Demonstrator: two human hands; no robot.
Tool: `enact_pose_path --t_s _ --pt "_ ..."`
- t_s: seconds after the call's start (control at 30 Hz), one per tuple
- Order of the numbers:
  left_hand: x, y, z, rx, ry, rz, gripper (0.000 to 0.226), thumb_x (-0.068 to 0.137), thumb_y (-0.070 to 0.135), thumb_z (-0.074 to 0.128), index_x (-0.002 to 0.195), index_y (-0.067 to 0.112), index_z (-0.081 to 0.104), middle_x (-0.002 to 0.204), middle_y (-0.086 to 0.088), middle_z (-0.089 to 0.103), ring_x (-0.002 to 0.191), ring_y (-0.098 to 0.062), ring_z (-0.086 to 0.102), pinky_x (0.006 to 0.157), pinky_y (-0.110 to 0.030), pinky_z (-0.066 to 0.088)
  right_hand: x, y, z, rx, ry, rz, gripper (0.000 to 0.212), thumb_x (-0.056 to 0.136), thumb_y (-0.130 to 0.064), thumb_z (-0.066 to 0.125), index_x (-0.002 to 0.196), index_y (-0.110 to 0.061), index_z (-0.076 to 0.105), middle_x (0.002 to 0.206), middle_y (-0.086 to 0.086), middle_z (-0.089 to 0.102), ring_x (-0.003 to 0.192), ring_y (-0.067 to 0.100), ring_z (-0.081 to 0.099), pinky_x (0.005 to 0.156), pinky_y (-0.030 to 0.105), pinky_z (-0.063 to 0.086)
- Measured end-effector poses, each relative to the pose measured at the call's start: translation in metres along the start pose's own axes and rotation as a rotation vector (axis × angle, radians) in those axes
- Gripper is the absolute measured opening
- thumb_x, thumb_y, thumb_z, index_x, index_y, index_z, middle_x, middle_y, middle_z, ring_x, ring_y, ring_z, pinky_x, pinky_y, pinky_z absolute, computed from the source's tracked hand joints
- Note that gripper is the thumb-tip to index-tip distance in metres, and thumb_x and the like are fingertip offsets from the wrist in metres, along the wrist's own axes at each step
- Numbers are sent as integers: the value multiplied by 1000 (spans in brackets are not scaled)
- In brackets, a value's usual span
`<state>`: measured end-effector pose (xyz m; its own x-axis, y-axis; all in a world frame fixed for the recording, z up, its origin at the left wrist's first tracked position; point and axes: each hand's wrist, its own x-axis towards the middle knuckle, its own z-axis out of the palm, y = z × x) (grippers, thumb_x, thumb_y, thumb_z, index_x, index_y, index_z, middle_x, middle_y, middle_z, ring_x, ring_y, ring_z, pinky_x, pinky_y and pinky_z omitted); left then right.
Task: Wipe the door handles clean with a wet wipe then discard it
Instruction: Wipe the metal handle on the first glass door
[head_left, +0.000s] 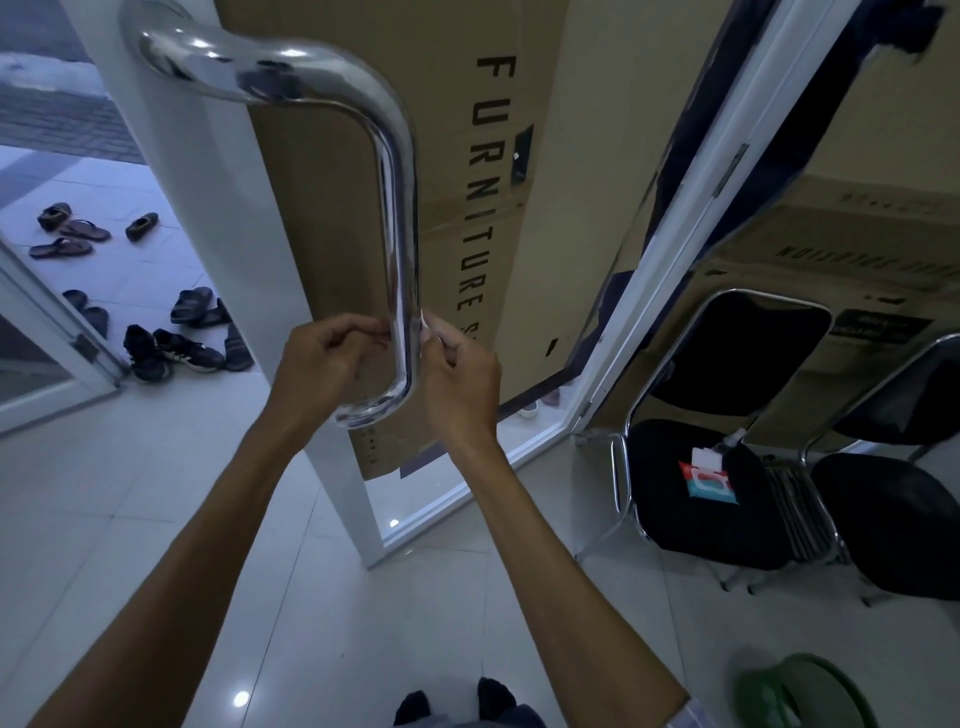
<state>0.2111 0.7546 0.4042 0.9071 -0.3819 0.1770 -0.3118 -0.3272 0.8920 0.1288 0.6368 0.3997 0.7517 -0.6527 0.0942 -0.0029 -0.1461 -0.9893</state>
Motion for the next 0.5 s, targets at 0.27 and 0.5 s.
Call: enact_pose_path --t_s 0.27,0.5 --pt "0 67 -55 126 311 370 22 105 12 53 114 17 73 112 7 71 105 1 64 95 -13 49 24 -87 1 46 156 -433 34 107 -13 60 140 -16 66 106 -14 79 65 14 63 58 26 57" --pt "-12 114 -91 219 612 657 17 103 6 51 106 15 66 102 -5 66 99 -17 62 89 -22 48 45 -140 12 -322 166 -1025 41 98 1 60 138 -4 67 140 10 68 127 27 66 114 43 50"
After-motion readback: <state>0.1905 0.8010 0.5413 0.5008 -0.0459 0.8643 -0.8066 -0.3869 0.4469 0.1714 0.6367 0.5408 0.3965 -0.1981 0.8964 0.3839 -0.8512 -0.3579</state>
